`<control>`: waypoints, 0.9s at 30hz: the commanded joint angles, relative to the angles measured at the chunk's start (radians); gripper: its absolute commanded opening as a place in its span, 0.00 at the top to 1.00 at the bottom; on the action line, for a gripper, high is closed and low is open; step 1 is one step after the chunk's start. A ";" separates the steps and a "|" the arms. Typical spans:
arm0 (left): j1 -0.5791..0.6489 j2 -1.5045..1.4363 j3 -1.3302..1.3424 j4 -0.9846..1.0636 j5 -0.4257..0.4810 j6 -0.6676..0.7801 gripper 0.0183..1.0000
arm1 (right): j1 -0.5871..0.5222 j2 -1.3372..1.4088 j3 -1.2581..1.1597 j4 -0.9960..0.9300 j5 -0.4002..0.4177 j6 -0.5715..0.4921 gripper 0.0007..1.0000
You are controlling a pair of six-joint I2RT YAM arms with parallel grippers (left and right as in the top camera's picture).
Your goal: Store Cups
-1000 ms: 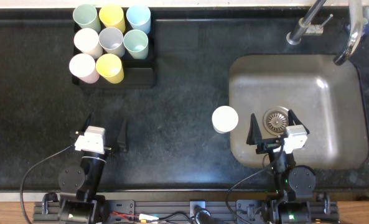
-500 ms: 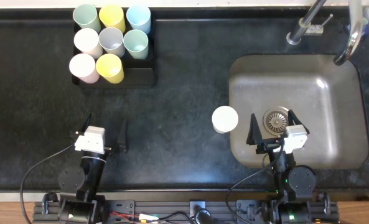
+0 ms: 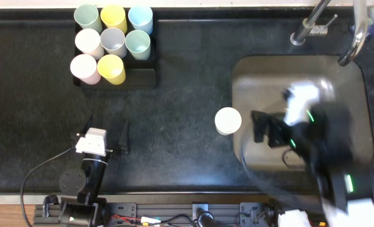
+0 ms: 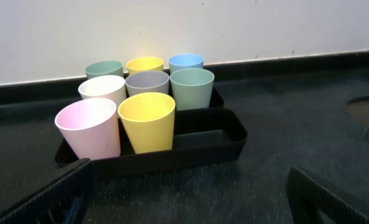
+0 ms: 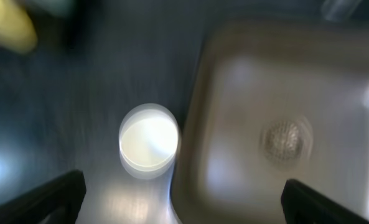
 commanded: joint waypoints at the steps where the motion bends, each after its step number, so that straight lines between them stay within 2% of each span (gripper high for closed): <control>1: 0.004 -0.010 -0.002 -0.002 0.002 0.018 0.00 | 0.074 0.302 0.108 -0.086 0.098 -0.030 0.00; 4: 0.004 -0.010 -0.002 -0.002 0.002 0.018 0.00 | 0.098 0.449 0.146 -0.109 0.158 -0.080 0.00; 12: 0.004 -0.010 -0.002 -0.002 0.002 0.018 0.00 | 0.101 0.607 0.222 -0.140 0.060 -0.183 0.00; 20: 0.004 -0.010 -0.002 -0.002 0.002 0.018 0.00 | 0.101 0.705 0.222 -0.135 0.059 -0.278 0.00; 27: 0.004 -0.010 -0.002 -0.002 0.002 0.018 0.00 | 0.101 0.777 0.222 -0.127 0.072 -0.293 0.00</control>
